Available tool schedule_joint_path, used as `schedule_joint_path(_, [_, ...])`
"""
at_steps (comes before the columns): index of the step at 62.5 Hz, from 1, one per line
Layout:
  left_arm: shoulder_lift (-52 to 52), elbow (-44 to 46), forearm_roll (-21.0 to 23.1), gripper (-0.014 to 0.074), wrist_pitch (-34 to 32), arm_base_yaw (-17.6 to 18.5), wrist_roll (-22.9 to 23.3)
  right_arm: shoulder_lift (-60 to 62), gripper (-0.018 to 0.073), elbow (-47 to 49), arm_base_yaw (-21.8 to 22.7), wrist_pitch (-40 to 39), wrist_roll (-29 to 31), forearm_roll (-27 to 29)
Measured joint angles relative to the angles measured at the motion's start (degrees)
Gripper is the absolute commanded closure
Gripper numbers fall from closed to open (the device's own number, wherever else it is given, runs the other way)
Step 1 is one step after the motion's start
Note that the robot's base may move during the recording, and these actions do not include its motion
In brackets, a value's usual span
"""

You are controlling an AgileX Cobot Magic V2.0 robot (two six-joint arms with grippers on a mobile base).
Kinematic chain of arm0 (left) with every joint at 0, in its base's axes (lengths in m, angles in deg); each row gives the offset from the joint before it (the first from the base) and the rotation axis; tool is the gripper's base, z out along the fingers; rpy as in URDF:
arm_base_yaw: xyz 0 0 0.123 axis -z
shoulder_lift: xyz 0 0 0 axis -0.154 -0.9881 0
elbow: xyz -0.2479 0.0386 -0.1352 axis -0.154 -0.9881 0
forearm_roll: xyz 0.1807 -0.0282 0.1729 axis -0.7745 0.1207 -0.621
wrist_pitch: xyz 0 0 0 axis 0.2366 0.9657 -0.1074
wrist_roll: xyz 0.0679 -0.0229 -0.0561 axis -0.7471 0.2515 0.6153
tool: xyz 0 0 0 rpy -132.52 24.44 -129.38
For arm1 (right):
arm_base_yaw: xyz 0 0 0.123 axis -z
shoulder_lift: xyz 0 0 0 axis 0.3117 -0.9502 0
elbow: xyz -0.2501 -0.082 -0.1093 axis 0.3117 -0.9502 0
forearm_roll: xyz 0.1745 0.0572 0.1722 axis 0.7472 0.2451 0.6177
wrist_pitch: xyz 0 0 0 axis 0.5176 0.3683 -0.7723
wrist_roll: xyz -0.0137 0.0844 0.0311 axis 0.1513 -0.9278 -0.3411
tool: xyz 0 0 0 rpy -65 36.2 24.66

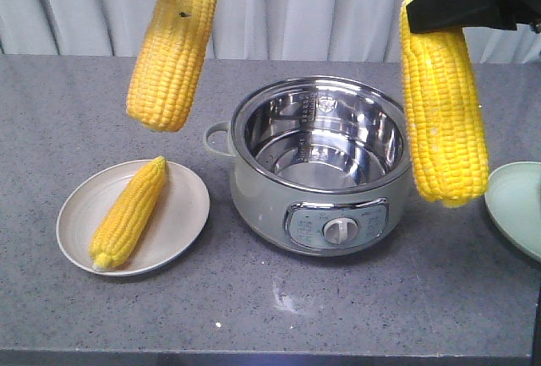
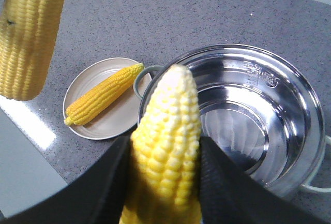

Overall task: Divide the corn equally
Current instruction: 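Turn the base away from the pot holding both corn ears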

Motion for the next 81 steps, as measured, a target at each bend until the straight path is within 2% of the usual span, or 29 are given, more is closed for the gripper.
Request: schedule_joint_path(81, [0.0, 0.0, -0.05, 0.0603, 0.0, 0.0, 0.0, 0.0, 0.0561, 0.0, 0.0, 0.0, -0.05, 0.0])
